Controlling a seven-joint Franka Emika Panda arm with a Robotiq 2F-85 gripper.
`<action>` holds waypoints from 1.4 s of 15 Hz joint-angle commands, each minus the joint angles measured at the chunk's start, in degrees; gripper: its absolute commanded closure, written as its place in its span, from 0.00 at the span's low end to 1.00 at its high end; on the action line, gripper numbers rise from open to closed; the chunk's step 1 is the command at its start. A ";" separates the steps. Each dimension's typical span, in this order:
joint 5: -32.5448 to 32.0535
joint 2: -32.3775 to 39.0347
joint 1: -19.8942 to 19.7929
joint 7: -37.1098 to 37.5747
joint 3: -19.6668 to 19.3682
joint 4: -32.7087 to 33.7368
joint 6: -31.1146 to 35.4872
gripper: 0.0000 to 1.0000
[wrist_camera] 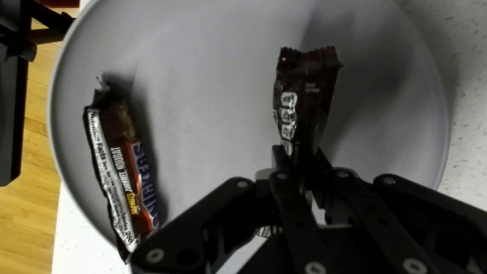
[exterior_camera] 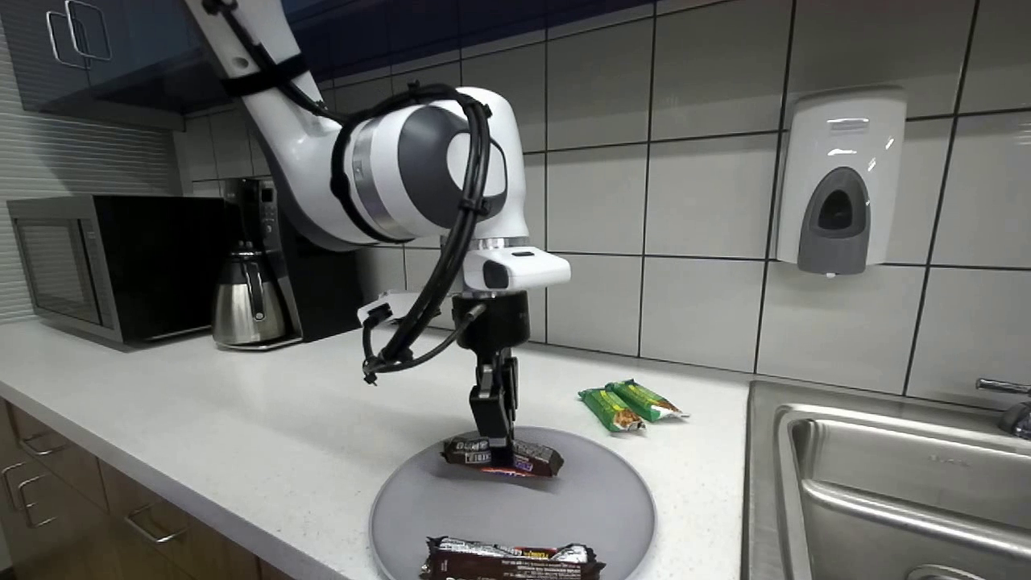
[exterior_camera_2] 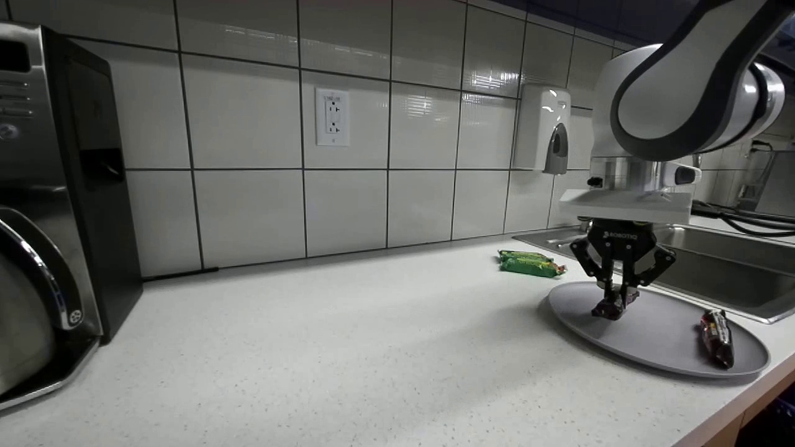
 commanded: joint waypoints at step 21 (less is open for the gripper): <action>1.26 -5.83 -5.54 -5.90 -2.66 -8.33 2.14 0.96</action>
